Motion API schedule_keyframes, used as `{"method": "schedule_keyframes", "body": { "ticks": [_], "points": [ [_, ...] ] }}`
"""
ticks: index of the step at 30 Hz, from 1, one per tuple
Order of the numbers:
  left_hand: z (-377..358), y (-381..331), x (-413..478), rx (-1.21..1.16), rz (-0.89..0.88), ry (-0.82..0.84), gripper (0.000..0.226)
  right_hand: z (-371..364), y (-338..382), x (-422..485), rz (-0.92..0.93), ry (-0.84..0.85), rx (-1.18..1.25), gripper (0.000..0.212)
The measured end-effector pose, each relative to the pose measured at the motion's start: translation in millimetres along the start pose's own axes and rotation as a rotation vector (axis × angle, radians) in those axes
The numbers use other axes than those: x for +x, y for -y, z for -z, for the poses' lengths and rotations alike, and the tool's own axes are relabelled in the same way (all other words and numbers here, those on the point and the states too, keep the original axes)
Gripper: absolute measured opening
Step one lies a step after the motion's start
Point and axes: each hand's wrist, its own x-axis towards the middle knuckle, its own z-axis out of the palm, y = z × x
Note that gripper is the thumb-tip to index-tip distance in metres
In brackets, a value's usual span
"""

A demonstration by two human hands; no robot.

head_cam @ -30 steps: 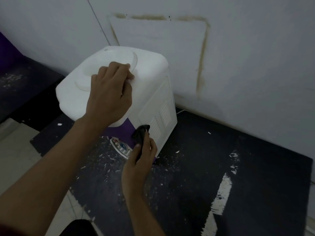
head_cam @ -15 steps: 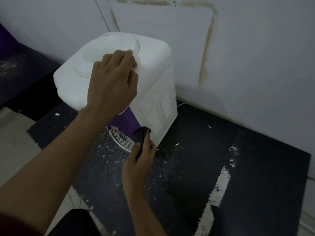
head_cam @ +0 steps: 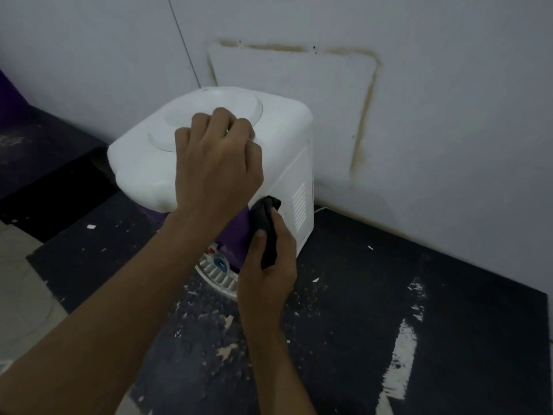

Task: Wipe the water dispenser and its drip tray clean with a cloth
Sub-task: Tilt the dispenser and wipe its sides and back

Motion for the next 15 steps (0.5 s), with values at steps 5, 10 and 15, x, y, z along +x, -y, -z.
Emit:
{"method": "schedule_keyframes", "body": {
  "ticks": [5, 10, 15],
  "points": [
    [-3.4, 5.6, -0.6, -0.004, 0.004, -0.024, 0.025, -2.0, -27.0, -16.3, -0.007, -0.032, 0.002, 0.042],
    [-5.8, -0.9, -12.7, 0.083, 0.049, -0.099, 0.026, -2.2, -35.1, -17.6, -0.047, -0.036, 0.019, 0.043],
    [-24.1, -17.4, -56.9, 0.203, 0.024, -0.242, 0.037, -8.3, -32.5, -13.4, 0.059, 0.027, 0.059, 0.037]
  ]
}}
